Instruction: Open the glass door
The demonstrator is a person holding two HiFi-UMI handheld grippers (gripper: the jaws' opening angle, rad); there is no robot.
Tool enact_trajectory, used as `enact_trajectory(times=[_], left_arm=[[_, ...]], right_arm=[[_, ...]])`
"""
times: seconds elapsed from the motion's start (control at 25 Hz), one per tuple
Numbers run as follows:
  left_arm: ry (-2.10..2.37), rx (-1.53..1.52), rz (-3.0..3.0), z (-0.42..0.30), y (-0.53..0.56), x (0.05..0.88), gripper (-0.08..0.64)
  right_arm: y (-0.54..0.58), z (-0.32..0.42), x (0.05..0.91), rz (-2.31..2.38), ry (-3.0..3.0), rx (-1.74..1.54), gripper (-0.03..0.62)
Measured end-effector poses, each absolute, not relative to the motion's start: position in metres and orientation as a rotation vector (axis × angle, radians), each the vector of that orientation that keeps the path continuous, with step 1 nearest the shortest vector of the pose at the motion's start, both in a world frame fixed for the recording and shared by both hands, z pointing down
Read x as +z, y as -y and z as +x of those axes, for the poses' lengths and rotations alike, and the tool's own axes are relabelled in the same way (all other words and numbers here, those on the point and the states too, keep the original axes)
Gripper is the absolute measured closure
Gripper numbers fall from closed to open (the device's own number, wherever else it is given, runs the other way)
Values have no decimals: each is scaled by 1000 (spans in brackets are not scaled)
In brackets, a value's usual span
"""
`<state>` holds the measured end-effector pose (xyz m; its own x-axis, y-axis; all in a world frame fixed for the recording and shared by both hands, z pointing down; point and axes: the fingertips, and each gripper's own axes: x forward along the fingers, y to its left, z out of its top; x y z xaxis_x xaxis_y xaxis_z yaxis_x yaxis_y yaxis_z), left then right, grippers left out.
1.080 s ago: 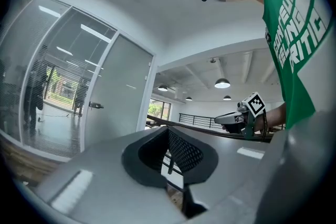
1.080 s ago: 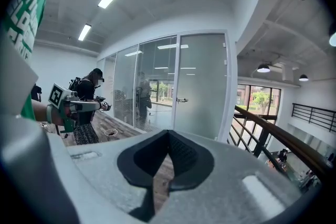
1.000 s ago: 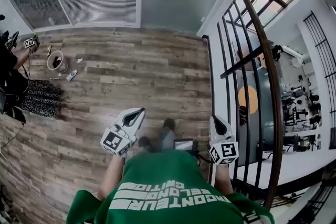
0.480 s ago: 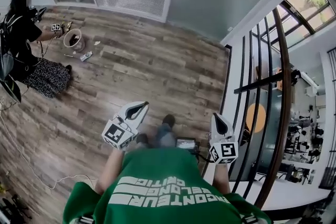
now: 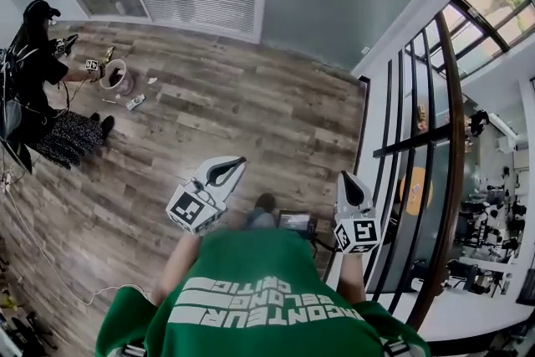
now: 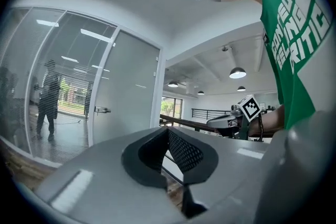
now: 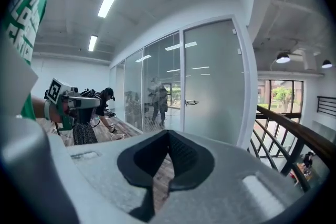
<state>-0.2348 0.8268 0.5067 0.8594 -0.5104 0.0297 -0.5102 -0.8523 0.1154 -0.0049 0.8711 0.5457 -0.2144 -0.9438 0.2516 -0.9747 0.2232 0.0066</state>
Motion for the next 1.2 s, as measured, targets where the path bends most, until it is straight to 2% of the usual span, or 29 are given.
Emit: enact_trajectory(times=[0.2,1.2], left_arm=[[791,3,2923,-208,-813,516,546],[814,-29,2879,-163,-744,513,546]], right_arm=[[-853,24,549,1844,2289,223,600],[-801,68,555,1827,2250,272,600]])
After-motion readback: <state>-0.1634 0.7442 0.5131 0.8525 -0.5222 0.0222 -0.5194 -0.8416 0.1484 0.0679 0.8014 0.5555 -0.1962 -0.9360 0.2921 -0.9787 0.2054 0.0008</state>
